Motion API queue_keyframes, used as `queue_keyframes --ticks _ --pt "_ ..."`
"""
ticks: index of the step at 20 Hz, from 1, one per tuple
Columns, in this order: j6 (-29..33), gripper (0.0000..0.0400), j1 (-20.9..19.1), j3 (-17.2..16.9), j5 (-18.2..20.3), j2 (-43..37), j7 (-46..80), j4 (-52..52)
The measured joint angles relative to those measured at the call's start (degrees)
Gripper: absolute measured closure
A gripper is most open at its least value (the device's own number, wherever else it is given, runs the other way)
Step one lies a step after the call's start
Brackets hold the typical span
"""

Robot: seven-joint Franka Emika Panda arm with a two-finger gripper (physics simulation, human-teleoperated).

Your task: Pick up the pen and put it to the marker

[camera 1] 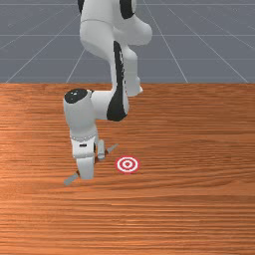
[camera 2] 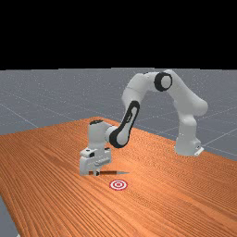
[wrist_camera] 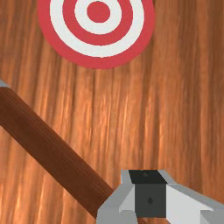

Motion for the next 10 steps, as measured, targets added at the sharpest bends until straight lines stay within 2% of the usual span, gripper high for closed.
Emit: queue_keyframes --ticks 2,4,5,6,7,10 --pt "-1.7 0.0400 3.6 -3.7 -4.2 -3.7 3.2 -2.1" --pt "-4.6 0.0400 3.0 -2.9 -4.2 -7.5 3.2 -2.9" --pt "-6.4 0.0400 2.6 -2.2 -3.4 -6.0 2.5 1.0" --pt "-14.6 0.0400 1.8 -1.0 -2.1 -2.5 1.4 7.8" --pt "-15.2 0.0400 2.1 -1.2 -2.3 -0.2 1.5 9.9" --pt "-10.2 0.0400 1.6 -1.2 -2.2 3.6 0.1 9.6"
